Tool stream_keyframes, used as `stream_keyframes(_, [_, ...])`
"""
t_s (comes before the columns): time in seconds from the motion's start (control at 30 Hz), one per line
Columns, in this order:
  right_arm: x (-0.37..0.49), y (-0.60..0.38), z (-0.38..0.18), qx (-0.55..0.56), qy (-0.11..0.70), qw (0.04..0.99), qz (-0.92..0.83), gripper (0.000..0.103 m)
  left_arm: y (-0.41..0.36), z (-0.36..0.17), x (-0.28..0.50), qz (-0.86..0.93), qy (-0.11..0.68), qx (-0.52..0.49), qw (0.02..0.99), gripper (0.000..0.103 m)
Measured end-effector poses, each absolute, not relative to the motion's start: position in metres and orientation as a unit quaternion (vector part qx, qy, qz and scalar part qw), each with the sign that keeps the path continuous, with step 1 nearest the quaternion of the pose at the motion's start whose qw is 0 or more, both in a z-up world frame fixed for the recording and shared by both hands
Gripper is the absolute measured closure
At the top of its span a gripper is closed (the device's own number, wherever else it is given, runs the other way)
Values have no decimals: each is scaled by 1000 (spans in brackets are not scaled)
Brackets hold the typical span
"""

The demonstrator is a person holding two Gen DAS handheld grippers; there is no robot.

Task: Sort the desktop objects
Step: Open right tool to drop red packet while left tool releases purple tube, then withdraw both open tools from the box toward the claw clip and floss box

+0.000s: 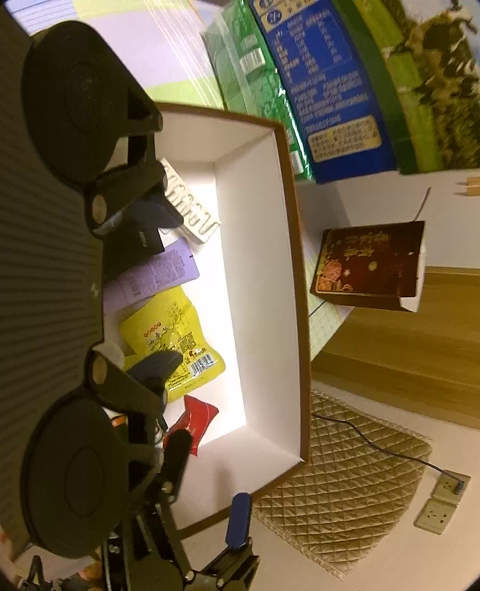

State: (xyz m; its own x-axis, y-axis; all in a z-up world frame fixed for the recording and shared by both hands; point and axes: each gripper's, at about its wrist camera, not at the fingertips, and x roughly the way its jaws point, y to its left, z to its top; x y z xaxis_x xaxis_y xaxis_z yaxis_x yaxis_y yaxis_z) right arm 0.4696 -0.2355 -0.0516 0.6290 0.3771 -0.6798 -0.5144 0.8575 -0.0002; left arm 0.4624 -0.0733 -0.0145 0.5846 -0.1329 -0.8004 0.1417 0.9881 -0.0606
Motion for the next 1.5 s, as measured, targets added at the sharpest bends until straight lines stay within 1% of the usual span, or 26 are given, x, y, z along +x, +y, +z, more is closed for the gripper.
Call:
stream_keyframes(0.03, [465,-236,-49,-96,348,898,250,2,-73,-11,459,-77,445,4,892,29])
stream_keyframes(0.07, [460,-236,-47,-96,345,900,251,2,-72,-8,454,-76,442,3,894,29])
stream_keyframes(0.1, [456,-236,-44,-96,342,901,251,2,-71,-5,451,-74,442,2,894,25])
stream_keyframes(0.13, [451,-236,-42,-96,342,901,251,2,-70,-2,446,-70,441,0,895,23])
stream_keyframes(0.33, [426,-241,-33,-76,348,901,247,2,-62,14,416,-56,433,-11,900,22])
stream_keyframes(0.43, [413,-245,-27,-65,352,902,241,2,-58,20,398,-48,427,-9,903,20])
stream_keyframes(0.67, [378,-254,-13,-39,355,906,228,2,-48,32,357,-36,411,-21,911,19])
stream_keyframes(1.03, [327,-257,6,-25,345,910,228,2,-40,47,296,-22,397,-30,917,16])
stream_keyframes(1.2, [302,-258,3,-28,350,907,233,2,-37,45,271,-21,399,-35,916,14])
stream_keyframes(1.5, [261,-258,-14,-28,379,894,237,2,-40,26,229,-17,421,-14,907,13])
